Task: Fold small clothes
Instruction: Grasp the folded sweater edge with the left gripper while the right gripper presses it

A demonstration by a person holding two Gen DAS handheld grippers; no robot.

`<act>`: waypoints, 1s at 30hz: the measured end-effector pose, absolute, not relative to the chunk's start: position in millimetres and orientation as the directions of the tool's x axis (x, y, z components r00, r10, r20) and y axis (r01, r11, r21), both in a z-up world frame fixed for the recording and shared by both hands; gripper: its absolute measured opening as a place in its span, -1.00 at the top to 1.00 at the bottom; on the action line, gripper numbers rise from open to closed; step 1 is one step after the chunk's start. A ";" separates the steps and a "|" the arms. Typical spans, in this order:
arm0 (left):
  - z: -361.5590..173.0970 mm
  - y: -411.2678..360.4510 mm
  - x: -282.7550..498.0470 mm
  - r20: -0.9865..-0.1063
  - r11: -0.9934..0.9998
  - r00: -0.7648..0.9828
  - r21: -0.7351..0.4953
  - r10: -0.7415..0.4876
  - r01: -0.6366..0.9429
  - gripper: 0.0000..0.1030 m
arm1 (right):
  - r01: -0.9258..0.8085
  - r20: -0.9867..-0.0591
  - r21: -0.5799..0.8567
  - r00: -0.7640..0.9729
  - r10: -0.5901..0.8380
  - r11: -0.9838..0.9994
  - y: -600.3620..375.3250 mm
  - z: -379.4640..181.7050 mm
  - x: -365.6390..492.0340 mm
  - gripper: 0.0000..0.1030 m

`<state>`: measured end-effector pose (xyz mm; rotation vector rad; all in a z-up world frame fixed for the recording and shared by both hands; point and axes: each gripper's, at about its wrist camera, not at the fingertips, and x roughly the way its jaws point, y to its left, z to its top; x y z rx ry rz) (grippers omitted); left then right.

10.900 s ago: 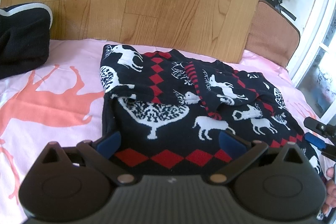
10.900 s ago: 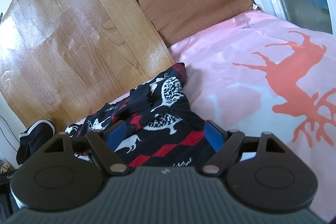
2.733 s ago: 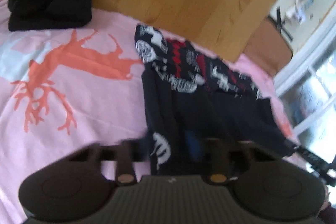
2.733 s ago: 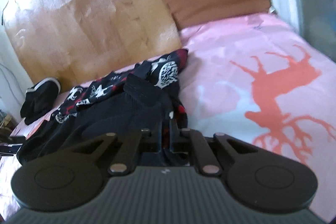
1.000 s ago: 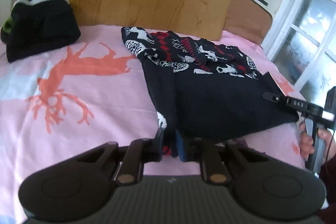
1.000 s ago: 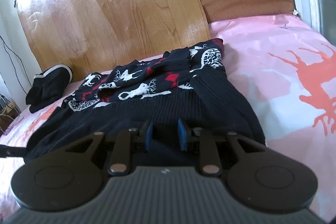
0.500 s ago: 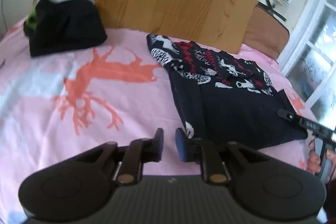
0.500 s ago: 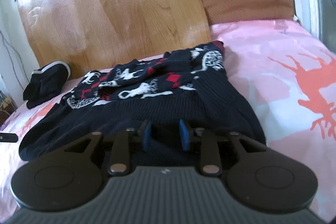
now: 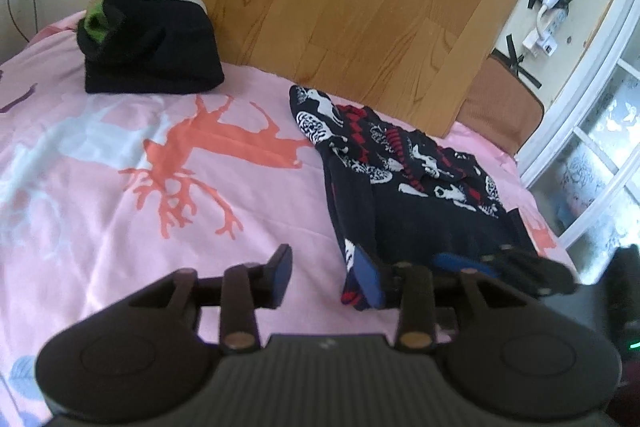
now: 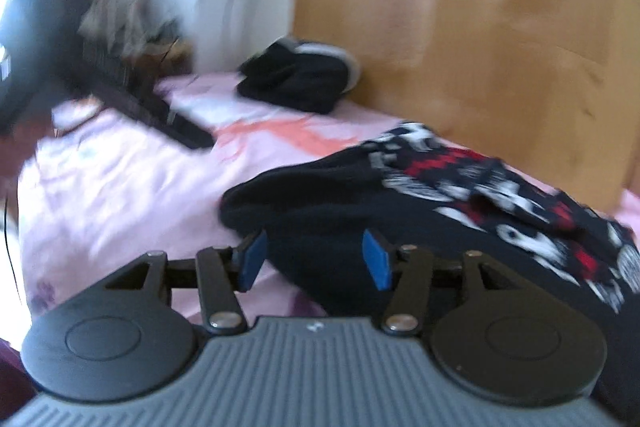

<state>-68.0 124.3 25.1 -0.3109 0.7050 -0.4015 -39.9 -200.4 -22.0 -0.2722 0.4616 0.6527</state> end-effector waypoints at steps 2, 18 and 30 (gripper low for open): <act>28.1 128.8 -73.1 -0.551 0.875 0.697 -0.418 -0.458 0.245 0.17 | -0.638 -0.517 -0.136 0.699 0.495 0.758 -188.7 -30.8 -31.2 0.21; 6.4 63.4 -46.7 -0.546 0.757 0.539 -0.563 -0.642 0.331 -0.61 | -0.521 -0.478 0.309 0.638 0.604 0.796 -225.4 -33.6 8.7 0.73; 4.0 83.8 -38.9 -0.588 0.802 0.559 -0.524 -0.584 0.287 0.71 | -0.601 -0.463 0.297 0.589 0.662 0.742 -221.9 -32.6 3.2 0.72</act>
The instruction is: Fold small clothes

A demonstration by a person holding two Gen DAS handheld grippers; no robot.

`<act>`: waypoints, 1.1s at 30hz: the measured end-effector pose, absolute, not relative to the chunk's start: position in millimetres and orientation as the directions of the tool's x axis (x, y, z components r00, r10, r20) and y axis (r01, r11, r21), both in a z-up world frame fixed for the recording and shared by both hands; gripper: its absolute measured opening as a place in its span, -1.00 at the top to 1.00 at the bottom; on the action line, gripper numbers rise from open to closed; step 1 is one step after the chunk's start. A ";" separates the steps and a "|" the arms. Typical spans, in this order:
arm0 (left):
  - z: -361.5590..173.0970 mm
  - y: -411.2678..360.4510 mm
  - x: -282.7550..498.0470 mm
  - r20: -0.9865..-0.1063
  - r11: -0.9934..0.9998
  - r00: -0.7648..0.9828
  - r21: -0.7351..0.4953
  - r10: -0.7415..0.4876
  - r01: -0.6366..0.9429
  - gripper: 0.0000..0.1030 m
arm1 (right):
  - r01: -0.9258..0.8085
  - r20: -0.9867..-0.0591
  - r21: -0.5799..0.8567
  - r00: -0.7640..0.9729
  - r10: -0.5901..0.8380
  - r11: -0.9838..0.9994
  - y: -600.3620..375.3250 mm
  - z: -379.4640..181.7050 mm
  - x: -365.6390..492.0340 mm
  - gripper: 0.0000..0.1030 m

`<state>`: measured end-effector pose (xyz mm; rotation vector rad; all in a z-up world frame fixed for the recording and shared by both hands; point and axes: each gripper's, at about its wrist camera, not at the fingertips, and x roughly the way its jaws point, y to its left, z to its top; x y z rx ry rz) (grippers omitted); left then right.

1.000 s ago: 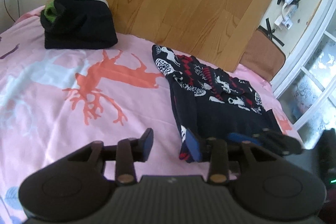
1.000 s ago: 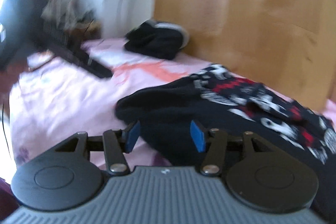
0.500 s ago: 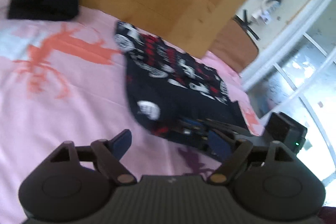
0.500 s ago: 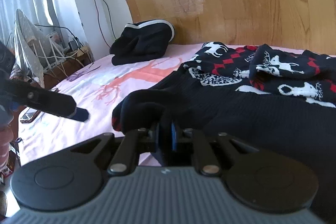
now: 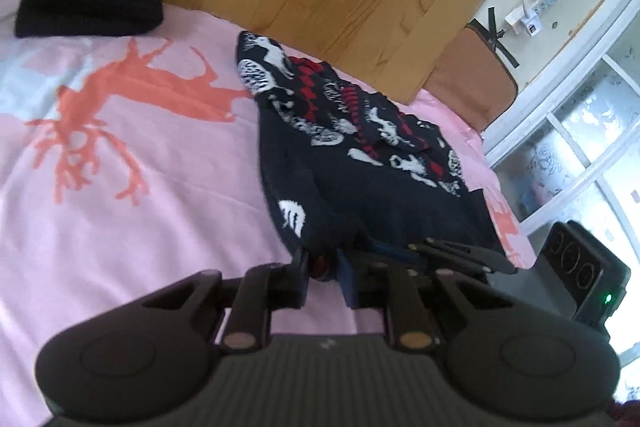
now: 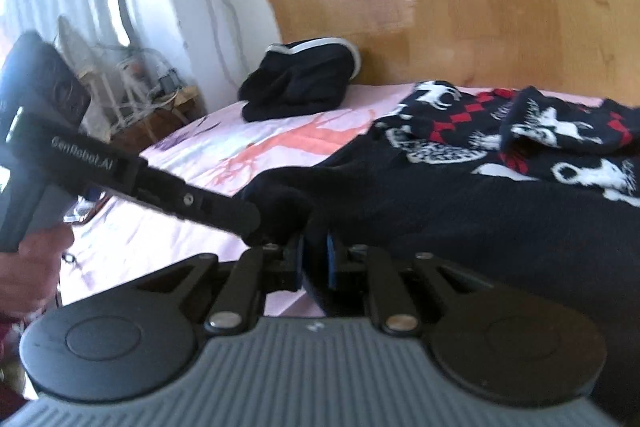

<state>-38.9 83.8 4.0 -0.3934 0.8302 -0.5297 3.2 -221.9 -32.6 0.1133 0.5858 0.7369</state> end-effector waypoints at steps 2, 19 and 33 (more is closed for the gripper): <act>-1.5 89.5 -39.2 -0.602 0.807 0.555 -0.529 -0.574 0.261 0.71 | -0.614 -0.469 0.297 0.574 0.672 0.732 -220.1 -32.6 3.4 0.71; 24.6 138.4 -46.2 -0.571 0.846 0.669 -0.507 -0.475 0.168 0.64 | -0.622 -0.384 0.454 0.510 0.770 0.638 -240.6 -31.5 10.3 0.26; 22.2 51.1 -9.3 -0.599 0.824 0.569 -0.455 -0.563 0.337 0.56 | -0.660 -0.411 0.410 0.483 0.773 0.630 -231.3 -32.0 3.3 0.16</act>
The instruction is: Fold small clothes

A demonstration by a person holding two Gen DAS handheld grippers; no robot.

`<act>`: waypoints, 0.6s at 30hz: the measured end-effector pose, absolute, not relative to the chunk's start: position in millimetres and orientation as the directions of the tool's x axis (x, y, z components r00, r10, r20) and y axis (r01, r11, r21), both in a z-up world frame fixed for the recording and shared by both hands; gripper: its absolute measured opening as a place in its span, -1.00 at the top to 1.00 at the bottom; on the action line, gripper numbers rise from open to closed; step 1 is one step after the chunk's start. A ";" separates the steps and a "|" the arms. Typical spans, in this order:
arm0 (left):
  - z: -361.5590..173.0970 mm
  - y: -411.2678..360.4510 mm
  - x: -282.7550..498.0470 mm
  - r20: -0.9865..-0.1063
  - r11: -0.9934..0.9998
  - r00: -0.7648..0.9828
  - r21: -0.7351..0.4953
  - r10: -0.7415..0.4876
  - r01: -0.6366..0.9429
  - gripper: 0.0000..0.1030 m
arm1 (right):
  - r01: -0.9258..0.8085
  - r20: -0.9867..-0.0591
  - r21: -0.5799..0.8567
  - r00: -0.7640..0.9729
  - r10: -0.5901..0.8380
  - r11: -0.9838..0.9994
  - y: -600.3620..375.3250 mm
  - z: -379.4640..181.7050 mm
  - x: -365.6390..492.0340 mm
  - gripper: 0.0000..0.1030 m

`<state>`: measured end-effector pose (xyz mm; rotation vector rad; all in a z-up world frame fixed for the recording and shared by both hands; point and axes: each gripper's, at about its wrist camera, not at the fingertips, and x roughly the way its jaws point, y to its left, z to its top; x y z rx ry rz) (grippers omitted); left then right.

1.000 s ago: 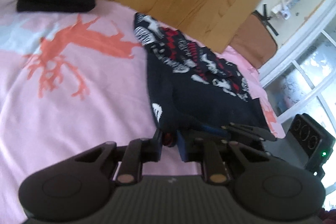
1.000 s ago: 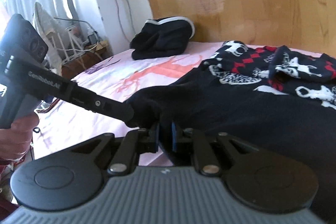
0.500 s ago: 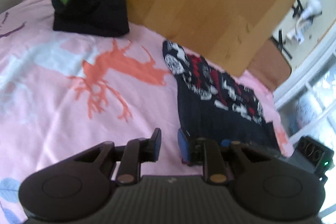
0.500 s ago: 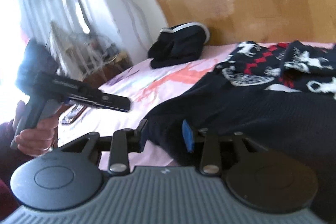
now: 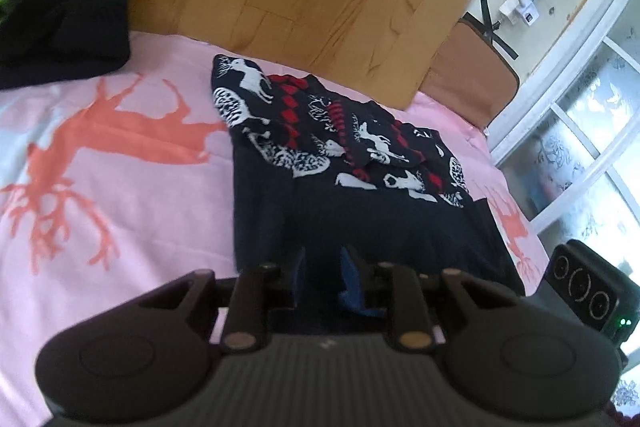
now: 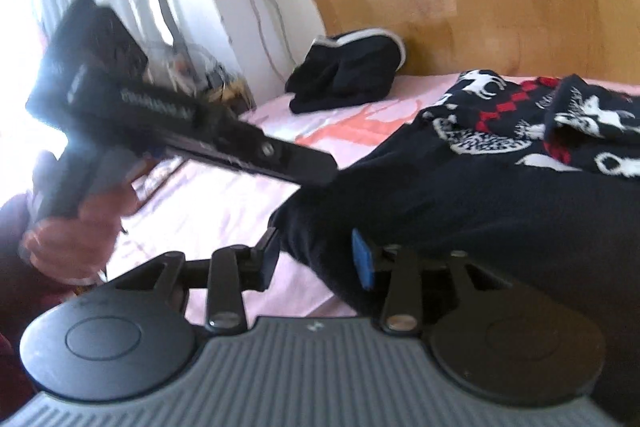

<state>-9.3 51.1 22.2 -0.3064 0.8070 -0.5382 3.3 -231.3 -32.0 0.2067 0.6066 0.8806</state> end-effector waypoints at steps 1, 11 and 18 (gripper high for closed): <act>21.7 49.9 -6.4 -0.599 0.824 0.569 -0.454 -0.564 0.339 0.55 | -0.650 -0.401 0.427 0.487 0.776 0.629 -235.1 -32.0 4.4 0.16; -7.1 56.4 14.4 -0.628 0.838 0.562 -0.468 -0.539 0.280 0.56 | -0.664 -0.398 0.431 0.467 0.790 0.610 -233.4 -31.0 1.6 0.16; 18.2 49.1 16.3 -0.581 0.831 0.600 -0.449 -0.550 0.328 0.09 | -0.559 -0.287 0.659 0.431 0.855 0.503 -265.3 -36.6 25.7 0.16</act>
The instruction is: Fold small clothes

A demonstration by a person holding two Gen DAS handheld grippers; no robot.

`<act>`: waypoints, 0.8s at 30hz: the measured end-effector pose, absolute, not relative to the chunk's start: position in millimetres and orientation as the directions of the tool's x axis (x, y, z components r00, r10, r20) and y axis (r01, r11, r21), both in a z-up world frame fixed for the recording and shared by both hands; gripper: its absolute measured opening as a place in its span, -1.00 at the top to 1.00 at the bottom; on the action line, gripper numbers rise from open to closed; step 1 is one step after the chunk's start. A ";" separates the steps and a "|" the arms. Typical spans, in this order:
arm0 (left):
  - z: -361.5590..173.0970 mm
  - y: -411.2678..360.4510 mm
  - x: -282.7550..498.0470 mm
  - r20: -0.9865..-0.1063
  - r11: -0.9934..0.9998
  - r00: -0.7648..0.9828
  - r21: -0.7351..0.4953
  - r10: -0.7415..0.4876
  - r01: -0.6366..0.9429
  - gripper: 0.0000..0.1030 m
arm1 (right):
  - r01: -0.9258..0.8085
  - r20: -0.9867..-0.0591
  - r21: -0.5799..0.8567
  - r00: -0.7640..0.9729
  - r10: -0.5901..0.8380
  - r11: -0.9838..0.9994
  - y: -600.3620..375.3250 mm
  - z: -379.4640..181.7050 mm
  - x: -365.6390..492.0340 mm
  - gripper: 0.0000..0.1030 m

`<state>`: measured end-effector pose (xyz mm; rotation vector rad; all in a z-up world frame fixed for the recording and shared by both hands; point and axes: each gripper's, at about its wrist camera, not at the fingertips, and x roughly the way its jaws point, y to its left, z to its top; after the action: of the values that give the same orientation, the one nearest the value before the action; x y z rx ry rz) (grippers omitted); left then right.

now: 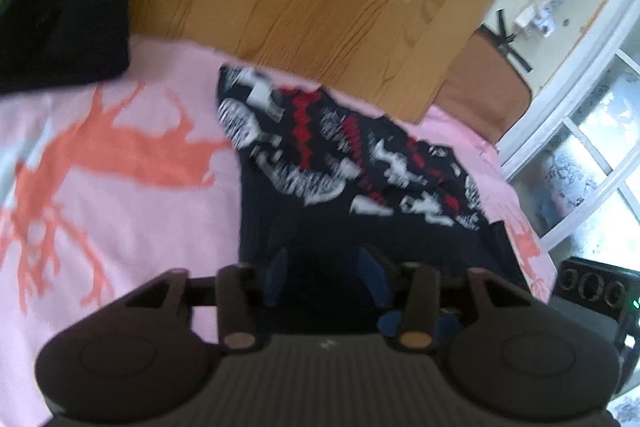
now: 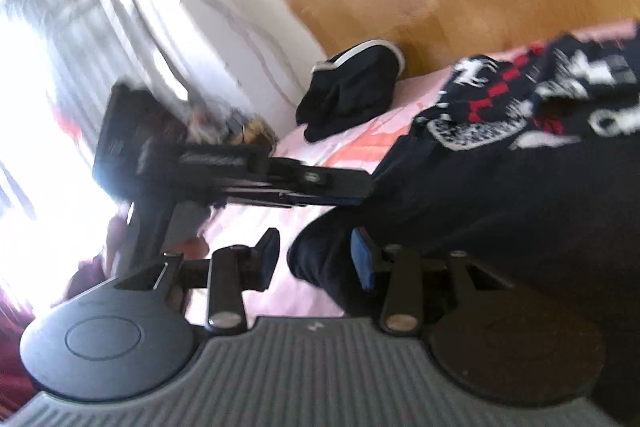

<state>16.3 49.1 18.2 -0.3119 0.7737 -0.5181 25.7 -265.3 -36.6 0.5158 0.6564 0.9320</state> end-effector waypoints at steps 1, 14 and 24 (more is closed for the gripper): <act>20.5 45.3 19.4 -0.578 0.832 0.603 -0.440 -0.549 0.337 0.08 | -0.532 -0.275 0.690 0.435 0.857 0.491 -270.0 -38.0 29.1 0.15; -13.5 25.7 65.5 -0.556 0.812 0.595 -0.452 -0.581 0.370 0.03 | -0.321 -0.207 0.863 0.479 0.853 0.389 -299.6 -52.3 44.9 -0.11; -12.3 14.9 59.3 -0.536 0.801 0.595 -0.398 -0.599 0.447 -0.42 | -0.353 -0.203 0.850 0.466 0.861 0.391 -295.4 -53.3 50.9 -0.25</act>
<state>59.3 14.9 -12.3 -0.2314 0.7061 -0.6136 50.9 -295.4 -53.3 0.8333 0.7197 0.8616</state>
